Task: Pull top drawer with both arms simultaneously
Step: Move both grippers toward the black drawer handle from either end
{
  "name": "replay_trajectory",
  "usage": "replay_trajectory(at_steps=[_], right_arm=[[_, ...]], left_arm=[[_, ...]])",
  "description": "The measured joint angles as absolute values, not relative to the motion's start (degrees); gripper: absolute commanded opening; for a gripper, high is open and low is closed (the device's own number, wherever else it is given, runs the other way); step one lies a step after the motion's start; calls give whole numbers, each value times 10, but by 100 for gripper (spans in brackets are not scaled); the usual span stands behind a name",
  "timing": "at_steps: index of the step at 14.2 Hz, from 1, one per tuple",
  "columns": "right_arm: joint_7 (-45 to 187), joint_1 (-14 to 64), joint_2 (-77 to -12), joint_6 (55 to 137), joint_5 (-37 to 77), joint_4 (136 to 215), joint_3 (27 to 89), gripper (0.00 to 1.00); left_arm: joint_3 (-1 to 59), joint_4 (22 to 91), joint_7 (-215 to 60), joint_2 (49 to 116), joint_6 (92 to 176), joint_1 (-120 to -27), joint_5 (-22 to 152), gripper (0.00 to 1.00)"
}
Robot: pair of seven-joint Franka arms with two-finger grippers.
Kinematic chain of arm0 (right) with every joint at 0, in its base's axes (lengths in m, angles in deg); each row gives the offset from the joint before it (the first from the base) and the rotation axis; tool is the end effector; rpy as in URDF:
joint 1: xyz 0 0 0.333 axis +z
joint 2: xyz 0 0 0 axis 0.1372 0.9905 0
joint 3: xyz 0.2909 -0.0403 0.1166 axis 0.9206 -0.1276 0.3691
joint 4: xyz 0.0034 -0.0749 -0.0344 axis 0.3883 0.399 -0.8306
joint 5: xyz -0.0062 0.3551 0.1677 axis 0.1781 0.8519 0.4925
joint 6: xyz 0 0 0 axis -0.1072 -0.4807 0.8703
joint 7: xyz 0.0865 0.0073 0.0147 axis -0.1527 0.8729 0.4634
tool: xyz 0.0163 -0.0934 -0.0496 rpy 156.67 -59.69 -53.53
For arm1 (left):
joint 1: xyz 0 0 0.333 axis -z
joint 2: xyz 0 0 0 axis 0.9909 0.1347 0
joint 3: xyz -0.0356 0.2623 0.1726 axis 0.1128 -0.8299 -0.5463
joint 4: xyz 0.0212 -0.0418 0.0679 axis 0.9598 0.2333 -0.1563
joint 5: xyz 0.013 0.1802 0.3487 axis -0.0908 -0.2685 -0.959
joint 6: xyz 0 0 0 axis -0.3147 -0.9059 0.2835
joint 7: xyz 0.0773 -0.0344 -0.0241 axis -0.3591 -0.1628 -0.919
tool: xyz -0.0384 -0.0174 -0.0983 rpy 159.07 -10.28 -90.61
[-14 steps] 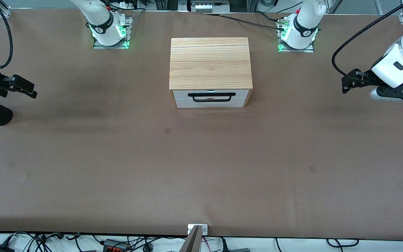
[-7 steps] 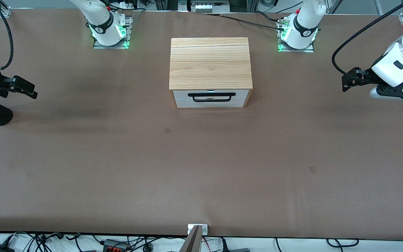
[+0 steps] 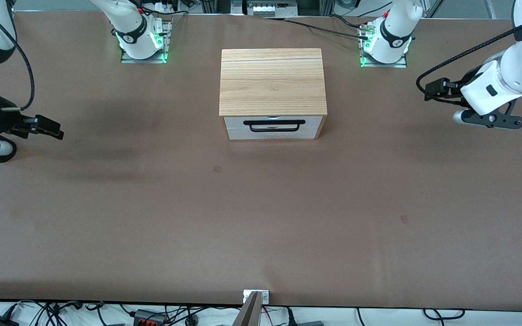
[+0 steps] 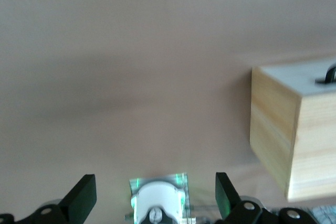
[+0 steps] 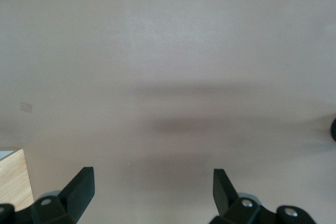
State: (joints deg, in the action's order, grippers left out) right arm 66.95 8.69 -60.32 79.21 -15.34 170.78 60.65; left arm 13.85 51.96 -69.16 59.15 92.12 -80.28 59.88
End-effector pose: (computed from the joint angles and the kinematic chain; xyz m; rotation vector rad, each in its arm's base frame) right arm 0.5984 -0.0157 0.5187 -3.1158 0.0363 0.1118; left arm 0.5260 -0.0545 0.5507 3.0246 -0.1887 -0.5755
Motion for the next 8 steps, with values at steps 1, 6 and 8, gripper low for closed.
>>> replay_trajectory(at_steps=[1,6,8], right_arm=[[670,89,-592,798,-148,1708,607,100],[711,101,-535,802,-29,1708,609,100],[713,127,-513,802,25,1708,611,100]], left_arm=[[138,520,-673,598,906,-803,605,100],[137,563,-599,637,909,-853,803,100],[137,610,-575,655,973,-863,856,100]])
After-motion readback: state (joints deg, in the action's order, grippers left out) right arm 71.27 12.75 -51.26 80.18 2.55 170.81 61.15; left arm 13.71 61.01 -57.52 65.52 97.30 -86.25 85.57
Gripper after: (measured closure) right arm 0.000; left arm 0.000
